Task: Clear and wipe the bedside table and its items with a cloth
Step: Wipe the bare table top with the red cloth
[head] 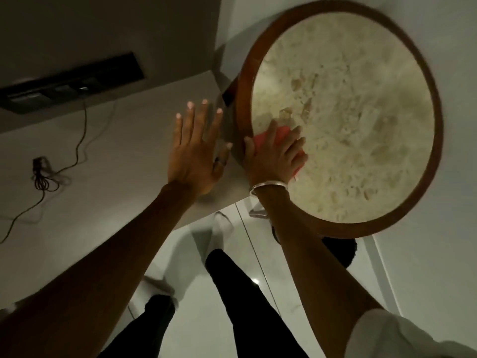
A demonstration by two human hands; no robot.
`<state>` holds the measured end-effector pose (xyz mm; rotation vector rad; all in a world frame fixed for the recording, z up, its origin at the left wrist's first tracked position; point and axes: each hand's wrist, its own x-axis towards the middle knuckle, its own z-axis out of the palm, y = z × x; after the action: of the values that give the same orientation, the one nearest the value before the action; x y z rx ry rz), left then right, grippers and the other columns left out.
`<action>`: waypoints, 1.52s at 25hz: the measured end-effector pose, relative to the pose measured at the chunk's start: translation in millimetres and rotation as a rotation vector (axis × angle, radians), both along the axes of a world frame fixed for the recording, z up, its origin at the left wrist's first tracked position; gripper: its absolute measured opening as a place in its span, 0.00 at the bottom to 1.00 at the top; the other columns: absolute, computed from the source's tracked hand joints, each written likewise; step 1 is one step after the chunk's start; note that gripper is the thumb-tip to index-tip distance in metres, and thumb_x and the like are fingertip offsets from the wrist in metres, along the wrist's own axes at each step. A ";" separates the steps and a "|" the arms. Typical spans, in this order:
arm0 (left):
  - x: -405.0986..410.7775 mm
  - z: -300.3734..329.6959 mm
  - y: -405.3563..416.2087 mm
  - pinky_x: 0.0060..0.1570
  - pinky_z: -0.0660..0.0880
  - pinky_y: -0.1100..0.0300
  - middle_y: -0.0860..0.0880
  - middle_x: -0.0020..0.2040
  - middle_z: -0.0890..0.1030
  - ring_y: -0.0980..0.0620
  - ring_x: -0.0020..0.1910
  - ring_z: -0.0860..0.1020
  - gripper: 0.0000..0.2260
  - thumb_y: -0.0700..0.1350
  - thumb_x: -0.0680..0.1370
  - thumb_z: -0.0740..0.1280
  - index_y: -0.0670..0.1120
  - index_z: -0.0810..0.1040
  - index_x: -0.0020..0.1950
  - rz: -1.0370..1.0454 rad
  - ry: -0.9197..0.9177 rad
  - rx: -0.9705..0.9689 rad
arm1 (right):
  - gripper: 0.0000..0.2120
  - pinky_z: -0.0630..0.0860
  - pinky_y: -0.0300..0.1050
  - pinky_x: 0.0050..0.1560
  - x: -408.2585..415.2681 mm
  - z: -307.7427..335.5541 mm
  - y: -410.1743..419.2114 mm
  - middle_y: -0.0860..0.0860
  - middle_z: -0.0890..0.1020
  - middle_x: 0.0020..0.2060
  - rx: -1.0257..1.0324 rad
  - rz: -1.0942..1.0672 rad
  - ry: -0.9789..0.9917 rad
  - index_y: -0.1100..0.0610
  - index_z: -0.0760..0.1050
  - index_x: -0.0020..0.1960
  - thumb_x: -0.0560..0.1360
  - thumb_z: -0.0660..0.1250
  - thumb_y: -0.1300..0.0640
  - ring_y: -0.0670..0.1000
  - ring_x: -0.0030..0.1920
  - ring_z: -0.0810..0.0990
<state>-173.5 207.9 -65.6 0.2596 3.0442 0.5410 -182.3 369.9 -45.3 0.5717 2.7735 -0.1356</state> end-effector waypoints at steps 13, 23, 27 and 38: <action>99.1 -92.8 -150.1 0.82 0.46 0.41 0.34 0.84 0.53 0.33 0.84 0.49 0.30 0.54 0.87 0.56 0.43 0.53 0.85 0.214 -0.237 -0.126 | 0.41 0.55 0.69 0.78 15.1 -93.8 -99.7 0.56 0.59 0.81 -0.126 0.927 0.086 0.56 0.56 0.81 0.77 0.62 0.33 0.60 0.82 0.55; 52.0 -116.1 -200.4 0.81 0.42 0.36 0.30 0.83 0.49 0.29 0.83 0.47 0.34 0.55 0.86 0.58 0.43 0.48 0.86 0.545 -0.058 -0.153 | 0.29 0.50 0.67 0.79 -69.4 -148.2 -129.5 0.52 0.57 0.82 -0.084 0.875 0.212 0.48 0.55 0.81 0.82 0.51 0.41 0.60 0.82 0.53; 36.5 -123.8 -220.2 0.81 0.47 0.32 0.32 0.75 0.70 0.30 0.79 0.61 0.39 0.51 0.80 0.64 0.38 0.50 0.84 0.571 -0.072 -0.092 | 0.35 0.50 0.70 0.78 -126.6 -142.9 -148.2 0.57 0.56 0.82 -0.055 0.063 0.210 0.52 0.53 0.82 0.79 0.47 0.39 0.63 0.82 0.51; 100.7 -142.9 -185.8 0.84 0.48 0.42 0.40 0.85 0.55 0.39 0.85 0.52 0.29 0.54 0.86 0.56 0.45 0.56 0.85 0.109 -0.132 -0.091 | 0.28 0.50 0.69 0.79 0.0 -159.0 -140.6 0.54 0.57 0.82 -0.178 0.883 0.265 0.48 0.55 0.81 0.83 0.48 0.42 0.63 0.82 0.53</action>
<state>-72.8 22.1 -208.5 0.0527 2.9564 0.4058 -182.3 229.4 -204.3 -0.7697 2.9315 -0.2608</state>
